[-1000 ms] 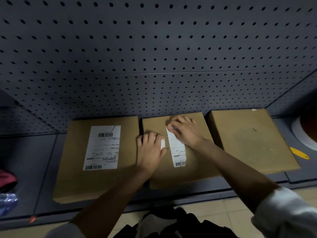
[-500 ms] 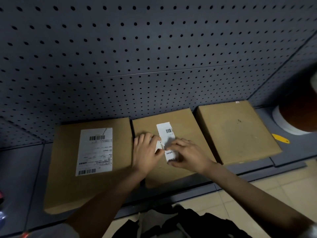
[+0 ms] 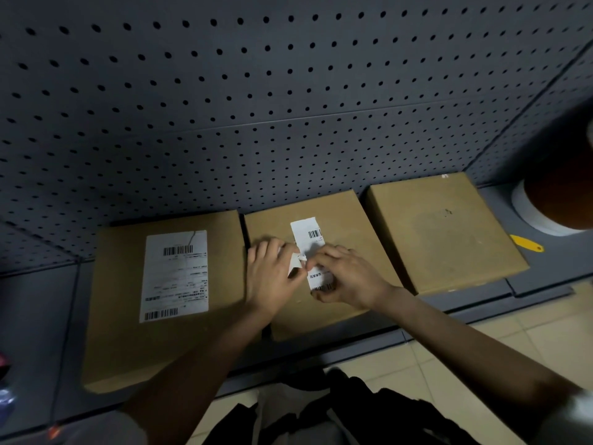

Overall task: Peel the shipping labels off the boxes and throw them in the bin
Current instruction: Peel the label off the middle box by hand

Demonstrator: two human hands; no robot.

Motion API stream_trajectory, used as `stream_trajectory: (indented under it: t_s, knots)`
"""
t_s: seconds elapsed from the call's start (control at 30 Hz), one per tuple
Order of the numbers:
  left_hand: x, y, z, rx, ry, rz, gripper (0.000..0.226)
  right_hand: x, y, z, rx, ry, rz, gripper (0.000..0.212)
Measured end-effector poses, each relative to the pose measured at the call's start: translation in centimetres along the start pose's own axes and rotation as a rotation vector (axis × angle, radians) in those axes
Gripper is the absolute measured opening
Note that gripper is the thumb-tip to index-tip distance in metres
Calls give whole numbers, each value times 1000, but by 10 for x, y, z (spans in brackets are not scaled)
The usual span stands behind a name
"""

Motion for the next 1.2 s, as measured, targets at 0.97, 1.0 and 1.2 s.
stream_trajectory:
  t_s: [0.97, 1.0, 1.2]
  knots:
    - [5, -2, 13, 166, 50, 21, 28, 21, 53, -2, 331, -326, -180, 30]
    - [5, -2, 13, 161, 61, 18, 28, 20, 56, -1, 343, -330, -179, 29]
    - [4, -2, 13, 146, 76, 25, 29, 18, 71, 6, 421, -374, -97, 29]
Point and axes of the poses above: each hand's wrist, its own y-axis towards the middle knuckle, its own x-axis out of the back of the hand, z = x × y, the point moved 9 cm from there along y, towards the middle knuckle, and after that the axes turned 10 degrees about -x, right-handed, at the moved point
